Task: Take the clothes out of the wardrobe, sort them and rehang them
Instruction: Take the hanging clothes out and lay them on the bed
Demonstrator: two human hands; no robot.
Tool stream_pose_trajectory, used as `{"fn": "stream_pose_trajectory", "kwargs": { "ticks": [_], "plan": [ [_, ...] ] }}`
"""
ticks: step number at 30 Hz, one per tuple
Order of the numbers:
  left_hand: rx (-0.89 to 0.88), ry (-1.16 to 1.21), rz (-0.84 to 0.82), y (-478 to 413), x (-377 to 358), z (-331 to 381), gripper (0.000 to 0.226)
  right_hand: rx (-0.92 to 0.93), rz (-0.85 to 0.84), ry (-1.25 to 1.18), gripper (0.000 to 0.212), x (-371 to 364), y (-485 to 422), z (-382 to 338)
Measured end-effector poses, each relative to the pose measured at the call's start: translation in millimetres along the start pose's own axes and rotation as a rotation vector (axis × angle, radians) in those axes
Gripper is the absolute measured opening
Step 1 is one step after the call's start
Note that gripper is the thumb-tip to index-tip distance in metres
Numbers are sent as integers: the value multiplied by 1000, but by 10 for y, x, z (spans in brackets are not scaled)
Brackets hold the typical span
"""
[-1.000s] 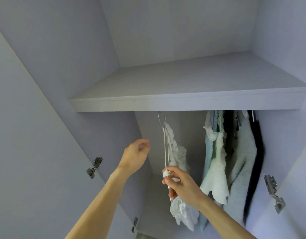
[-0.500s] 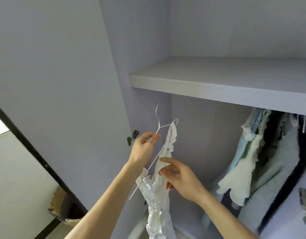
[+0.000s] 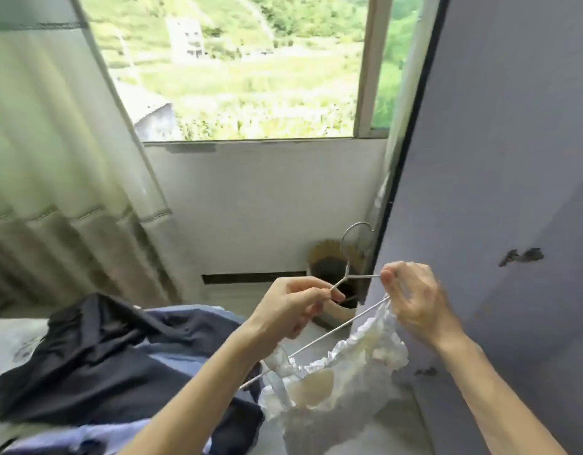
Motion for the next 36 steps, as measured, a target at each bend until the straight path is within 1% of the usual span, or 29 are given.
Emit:
{"fn": "stream_pose_trajectory", "kwargs": {
  "ticks": [3,6,10,12,14,17,20,22,24,27,29,32,35,36],
  "plan": [
    [99,66,122,442,592,-276,19,118,-127,-68,57,-661,47,-418],
    [180,91,286,861,1050,-483,19,346,-231,-87,65,-1224,142,-896],
    [258,166,519,1423,1510,-657,21,548,-348,-171,62,-1741,300,-1564],
    [286,203,606,1710,1665,-703,22,627,-410,-239,56,-1937,390,-1859],
    [315,245,699,2006,1772,-735,23,692,-475,-326,50,-2108,491,-2150],
    [345,310,814,2430,1849,-756,23,744,-571,-473,49,-2279,695,-2566],
    [359,413,942,2825,1871,-832,24,785,-651,-601,49,-2338,941,-2941],
    [360,491,1013,3095,1835,-899,21,829,-694,-666,49,-2336,1128,-3152],
    [364,539,1070,3392,1758,-947,19,866,-773,-720,49,-2312,1356,-3353],
    [375,585,1165,3915,1606,-981,18,949,-905,-770,57,-2224,1759,-3667],
    [380,613,1249,4295,1477,-991,16,1008,-968,-811,62,-2098,2040,-3870],
    [363,666,1366,4846,1268,-1022,18,1058,-1077,-871,60,-1817,2434,-4141],
    [322,683,1415,5362,1063,-1047,18,1108,-1135,-892,59,-1506,2793,-4363],
    [299,671,1409,5526,994,-1046,25,1125,-1155,-893,62,-1413,2901,-4429]
  ]
}}
Point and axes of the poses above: each hand's wrist, its own y-axis away from the middle knuckle, its own x-axis out of the back of the hand, z = x × y, the point moved 3 cm from there along -y, towards the middle knuckle, and after that the axes turned 14 degrees about z, right-handed, at the moved point
